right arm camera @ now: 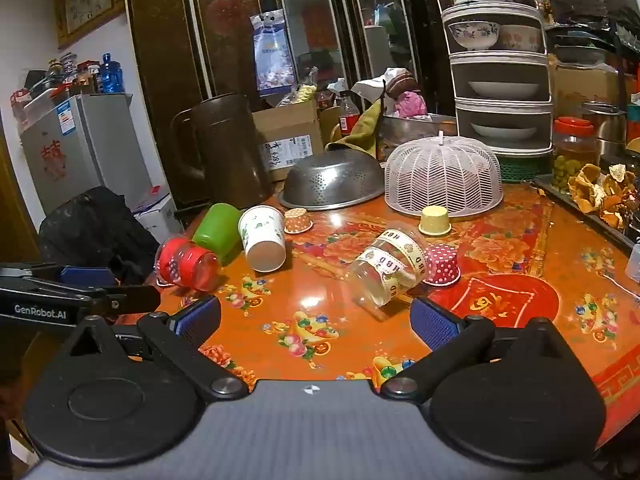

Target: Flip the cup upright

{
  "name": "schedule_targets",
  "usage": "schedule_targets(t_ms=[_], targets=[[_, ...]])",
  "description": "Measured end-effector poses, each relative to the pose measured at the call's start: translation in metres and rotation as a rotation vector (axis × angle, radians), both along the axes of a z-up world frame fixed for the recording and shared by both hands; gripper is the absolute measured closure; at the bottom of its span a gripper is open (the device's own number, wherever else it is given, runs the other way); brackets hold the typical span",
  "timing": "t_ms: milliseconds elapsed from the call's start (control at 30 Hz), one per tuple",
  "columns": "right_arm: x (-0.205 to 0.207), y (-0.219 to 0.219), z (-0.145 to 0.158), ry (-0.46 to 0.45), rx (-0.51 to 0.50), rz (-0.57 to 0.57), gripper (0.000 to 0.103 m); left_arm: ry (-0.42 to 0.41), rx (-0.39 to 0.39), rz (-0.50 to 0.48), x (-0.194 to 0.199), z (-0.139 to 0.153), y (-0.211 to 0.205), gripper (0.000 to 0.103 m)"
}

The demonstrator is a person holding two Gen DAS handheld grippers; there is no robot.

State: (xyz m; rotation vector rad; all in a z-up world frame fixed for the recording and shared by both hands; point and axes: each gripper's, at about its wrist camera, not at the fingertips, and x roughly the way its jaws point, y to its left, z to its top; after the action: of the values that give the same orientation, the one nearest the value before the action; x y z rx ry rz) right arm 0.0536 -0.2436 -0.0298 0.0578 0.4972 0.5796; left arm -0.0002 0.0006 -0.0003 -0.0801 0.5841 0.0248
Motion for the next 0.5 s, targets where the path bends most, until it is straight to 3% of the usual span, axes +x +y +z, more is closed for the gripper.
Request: schedule_targets(t_ms=[100, 133, 500], targets=[[-0.006, 0.006, 0.003, -0.031, -0.019, 0.001, 0.001, 0.000, 0.000, 0.000, -0.002, 0.000, -0.002, 0.004], [0.002, 0.003, 0.000, 0.000, -0.004, 0.008, 0.001, -0.001, 0.002, 0.002, -0.003, 0.000, -0.002, 0.004], [0.000, 0.000, 0.000, 0.005, 0.003, 0.031, 0.001, 0.018, -0.014, -0.003, 0.002, -0.002, 0.000, 0.004]])
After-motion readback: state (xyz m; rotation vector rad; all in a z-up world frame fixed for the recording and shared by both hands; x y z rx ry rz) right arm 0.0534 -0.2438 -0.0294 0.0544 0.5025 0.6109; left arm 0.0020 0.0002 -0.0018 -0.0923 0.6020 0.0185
